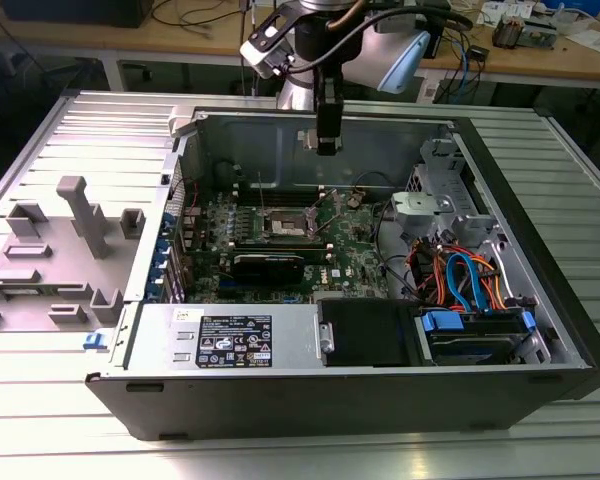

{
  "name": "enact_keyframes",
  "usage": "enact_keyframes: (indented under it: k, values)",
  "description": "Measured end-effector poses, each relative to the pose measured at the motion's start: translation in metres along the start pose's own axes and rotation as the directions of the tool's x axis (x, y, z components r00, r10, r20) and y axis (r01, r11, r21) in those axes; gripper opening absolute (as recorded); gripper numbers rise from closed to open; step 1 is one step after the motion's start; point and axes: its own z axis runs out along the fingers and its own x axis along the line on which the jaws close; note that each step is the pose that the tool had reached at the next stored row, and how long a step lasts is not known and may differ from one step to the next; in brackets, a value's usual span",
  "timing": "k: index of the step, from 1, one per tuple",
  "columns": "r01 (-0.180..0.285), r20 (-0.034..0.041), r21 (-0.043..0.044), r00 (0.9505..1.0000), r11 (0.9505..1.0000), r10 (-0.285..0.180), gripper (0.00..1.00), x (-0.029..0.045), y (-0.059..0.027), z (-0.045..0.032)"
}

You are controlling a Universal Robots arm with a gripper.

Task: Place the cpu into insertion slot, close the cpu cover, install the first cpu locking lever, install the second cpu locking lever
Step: 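Place the cpu into insertion slot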

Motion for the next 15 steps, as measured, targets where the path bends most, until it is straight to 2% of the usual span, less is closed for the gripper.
enact_keyframes:
  k: [2, 4, 11, 15]
  values:
    - [-0.03, 0.0034, -0.0006, 0.9995, 0.9995, 0.03, 0.55, -0.0002, 0.0, 0.0003]
    - [-0.029, 0.0032, -0.0007, 0.9996, 0.9996, 0.029, 0.55, -0.0019, 0.0, 0.0008]
    - [0.024, -0.0016, 0.0003, 0.9997, 0.9997, -0.024, 0.55, -0.0079, -0.0016, 0.0036]
    - [0.03, -0.002, 0.0004, 0.9996, 0.9996, -0.03, 0.55, -0.0082, -0.0024, 0.0038]
